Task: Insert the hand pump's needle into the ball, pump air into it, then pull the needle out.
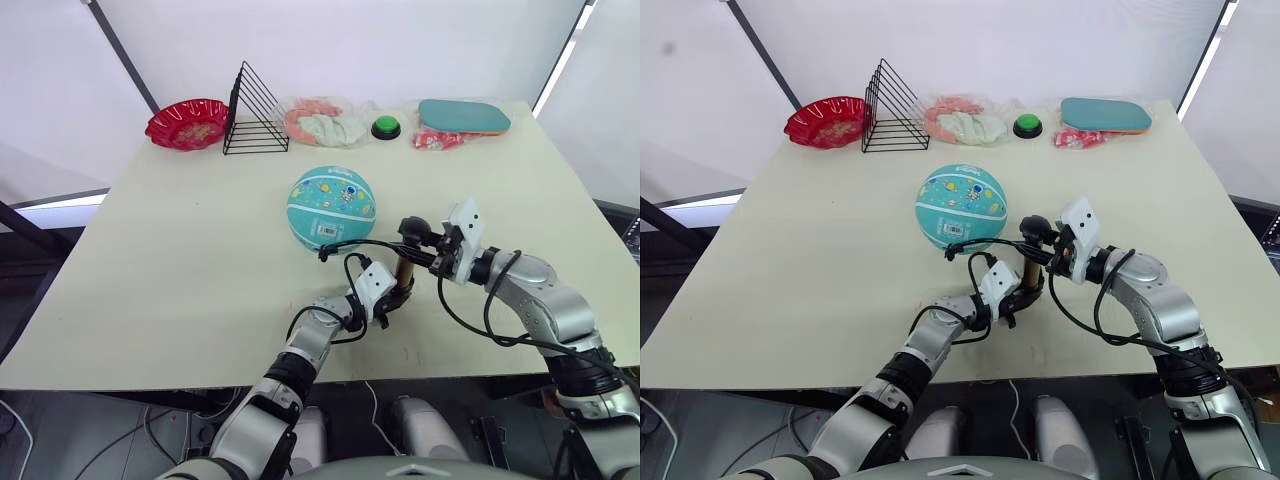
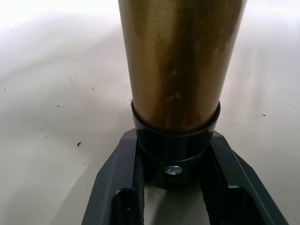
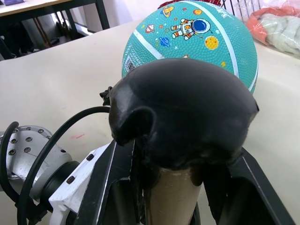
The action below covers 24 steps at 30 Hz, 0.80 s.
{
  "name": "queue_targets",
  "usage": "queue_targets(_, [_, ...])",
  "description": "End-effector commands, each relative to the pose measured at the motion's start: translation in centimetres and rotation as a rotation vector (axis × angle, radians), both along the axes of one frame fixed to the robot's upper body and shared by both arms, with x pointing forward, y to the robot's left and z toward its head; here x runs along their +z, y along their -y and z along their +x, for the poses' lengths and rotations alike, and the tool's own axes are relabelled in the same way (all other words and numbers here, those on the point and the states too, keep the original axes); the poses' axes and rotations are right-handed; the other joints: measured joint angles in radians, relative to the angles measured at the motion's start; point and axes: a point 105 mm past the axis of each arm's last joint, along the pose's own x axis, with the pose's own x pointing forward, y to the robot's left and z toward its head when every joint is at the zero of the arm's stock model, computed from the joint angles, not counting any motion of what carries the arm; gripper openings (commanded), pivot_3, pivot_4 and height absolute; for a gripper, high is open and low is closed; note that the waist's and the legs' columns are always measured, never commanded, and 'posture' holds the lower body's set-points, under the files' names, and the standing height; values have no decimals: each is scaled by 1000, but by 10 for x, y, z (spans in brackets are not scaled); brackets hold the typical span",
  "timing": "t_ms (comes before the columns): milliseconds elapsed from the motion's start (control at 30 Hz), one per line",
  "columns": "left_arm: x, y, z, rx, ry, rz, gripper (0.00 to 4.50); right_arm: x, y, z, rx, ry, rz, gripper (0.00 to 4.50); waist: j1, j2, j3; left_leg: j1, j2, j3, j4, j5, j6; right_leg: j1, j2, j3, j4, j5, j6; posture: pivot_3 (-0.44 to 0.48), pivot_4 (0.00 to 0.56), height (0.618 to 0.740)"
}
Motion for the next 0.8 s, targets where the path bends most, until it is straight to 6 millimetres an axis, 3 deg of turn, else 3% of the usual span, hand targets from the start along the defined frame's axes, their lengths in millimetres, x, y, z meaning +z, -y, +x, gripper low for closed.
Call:
queue_targets(33, [-1, -8, 0, 25, -47, -35, 2355, -51, 5, -9, -27, -171, -113, 1115, 0, 0, 1, 0, 0, 0, 0, 0, 0, 0, 0, 0, 0, 0, 0, 0, 150, 740])
queue_targets(133, [4, -9, 2, 20, -33, -26, 3603, -48, 5, -8, -31, -160, -111, 1115, 1, -2, 3, 0, 0, -1, 0, 0, 0, -1, -1, -1, 0, 0, 0, 0, 150, 740])
queue_targets(167, [6, -8, 1, 11, -34, -31, 4236, -47, 5, -7, -32, -157, -111, 1115, 1, -2, 3, 0, 0, -1, 0, 0, 0, -1, -1, -1, 0, 0, 0, 0, 150, 740])
queue_targets(467, [29, -13, -9, -82, -52, -72, 4361, -19, 10, -1, -43, -60, -125, 1115, 5, 0, 8, -3, 0, -2, 1, 0, 0, -4, -1, -2, 0, 0, 0, 0, 150, 740])
queue_targets(800, [58, -24, -30, -176, -38, -134, 4361, 34, 9, -7, 38, 144, -240, 1115, 27, 7, 25, -17, -3, -2, 6, 1, -1, -15, -4, -2, 1, 1, 2, 0, 150, 740])
